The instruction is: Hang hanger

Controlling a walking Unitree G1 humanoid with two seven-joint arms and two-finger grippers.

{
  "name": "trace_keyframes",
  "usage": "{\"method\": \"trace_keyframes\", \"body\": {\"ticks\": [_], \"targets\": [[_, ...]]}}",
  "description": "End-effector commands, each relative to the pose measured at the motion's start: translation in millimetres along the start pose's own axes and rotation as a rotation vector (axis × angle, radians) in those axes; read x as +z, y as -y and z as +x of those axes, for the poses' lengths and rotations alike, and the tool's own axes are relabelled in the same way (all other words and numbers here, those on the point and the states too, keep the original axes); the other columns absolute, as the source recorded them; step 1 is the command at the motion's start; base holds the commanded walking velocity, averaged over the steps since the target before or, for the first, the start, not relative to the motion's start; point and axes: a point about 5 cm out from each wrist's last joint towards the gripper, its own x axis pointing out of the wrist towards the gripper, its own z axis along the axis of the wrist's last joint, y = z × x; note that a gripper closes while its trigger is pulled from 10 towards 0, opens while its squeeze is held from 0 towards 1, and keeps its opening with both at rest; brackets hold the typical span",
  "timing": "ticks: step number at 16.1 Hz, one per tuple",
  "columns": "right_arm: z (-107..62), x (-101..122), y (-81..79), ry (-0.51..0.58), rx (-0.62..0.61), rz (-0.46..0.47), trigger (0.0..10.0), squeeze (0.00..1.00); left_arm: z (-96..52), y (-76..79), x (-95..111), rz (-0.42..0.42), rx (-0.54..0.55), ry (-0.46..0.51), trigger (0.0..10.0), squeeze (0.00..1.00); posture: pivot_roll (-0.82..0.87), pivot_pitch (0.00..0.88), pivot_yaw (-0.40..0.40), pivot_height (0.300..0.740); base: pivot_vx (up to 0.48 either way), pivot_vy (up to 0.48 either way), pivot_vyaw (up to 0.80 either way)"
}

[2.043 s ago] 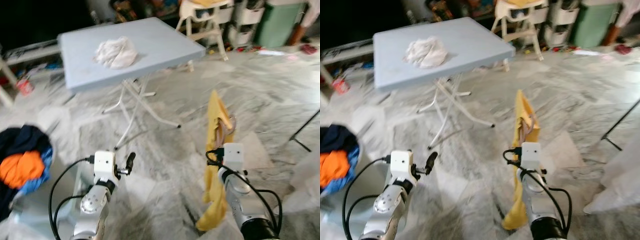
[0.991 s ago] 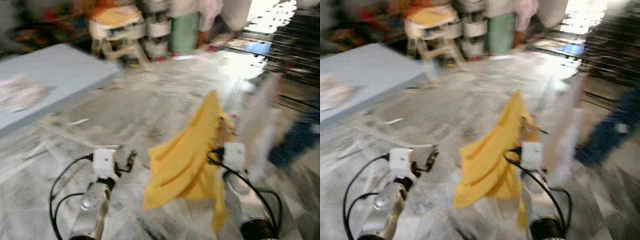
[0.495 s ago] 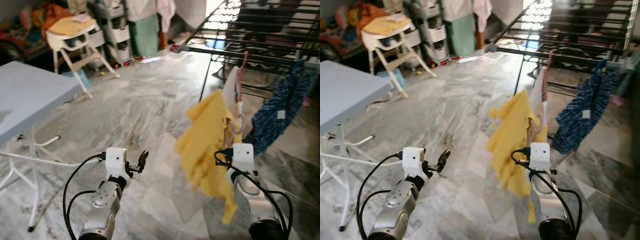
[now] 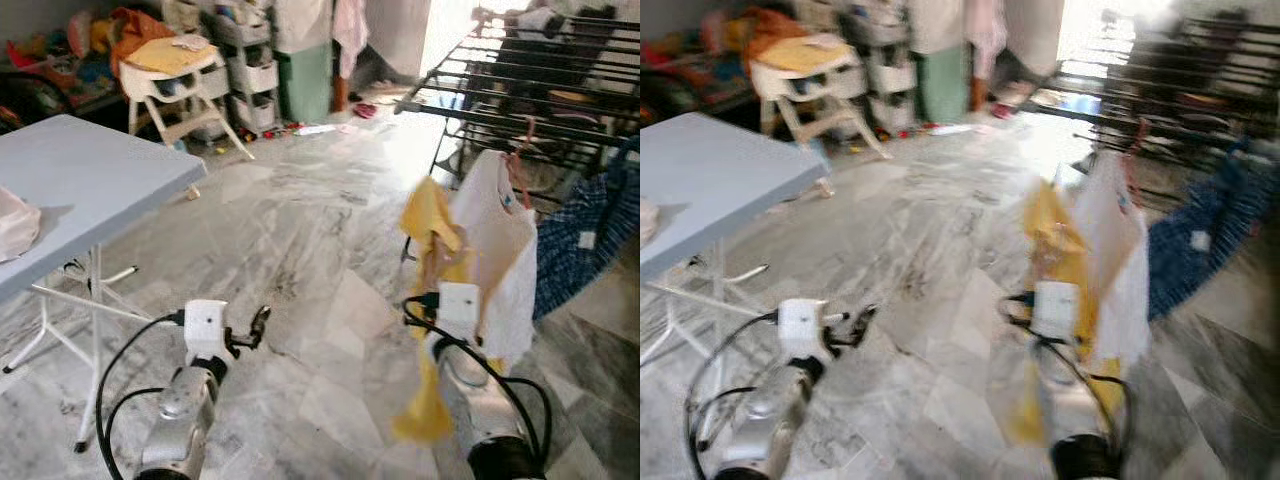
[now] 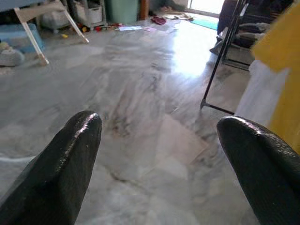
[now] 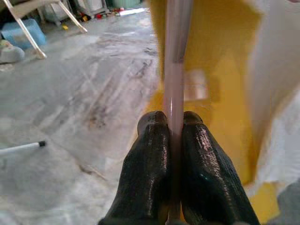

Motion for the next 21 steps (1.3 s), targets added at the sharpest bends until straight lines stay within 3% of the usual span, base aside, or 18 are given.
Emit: {"method": "trace_keyframes", "body": {"ticks": [1, 8, 12, 15, 17, 21], "targets": [[4.1, 19, 3.0, 0.079, -0.001, -0.018, 10.0, 0.00, 4.6, 6.0, 5, 0.002, -0.026, 0.010, 10.0, 0.00, -0.06, 0.000, 0.098, 0.740, 0.000, 0.480, 0.00], [4.4, 20, 5.3, 0.095, -0.027, 0.048, 10.0, 0.00, 8.7, 6.4, 4, 0.030, -0.018, -0.019, 10.0, 0.00, -0.04, 0.000, 0.099, 0.740, 0.000, 0.452, 0.00], [7.2, 23, 1.9, 0.090, -0.032, 0.046, 10.0, 0.00, 6.4, 8.0, 2, 0.054, 0.005, -0.001, 10.0, 0.00, -0.04, 0.000, 0.068, 0.740, 0.000, 0.000, 0.00], [5.4, 20, 1.3, 0.081, -0.025, 0.034, 10.0, 0.00, -0.8, 2.9, -3, 0.065, 0.081, 0.012, 10.0, 0.00, -0.04, 0.000, 0.058, 0.740, 0.000, 0.000, 0.00], [0.9, 11, 3.6, 0.063, -0.025, 0.027, 10.0, 0.00, -4.8, -0.9, -5, -0.001, 0.098, 0.027, 10.0, 0.00, -0.04, 0.000, 0.052, 0.740, 0.000, 0.000, 0.00], [-0.7, 8, 3.1, 0.048, -0.018, 0.027, 10.0, 0.00, -0.3, 2.6, -6, -0.012, 0.108, 0.017, 10.0, 0.00, -0.02, 0.000, -0.013, 0.740, 0.000, 0.000, 0.00]]}}
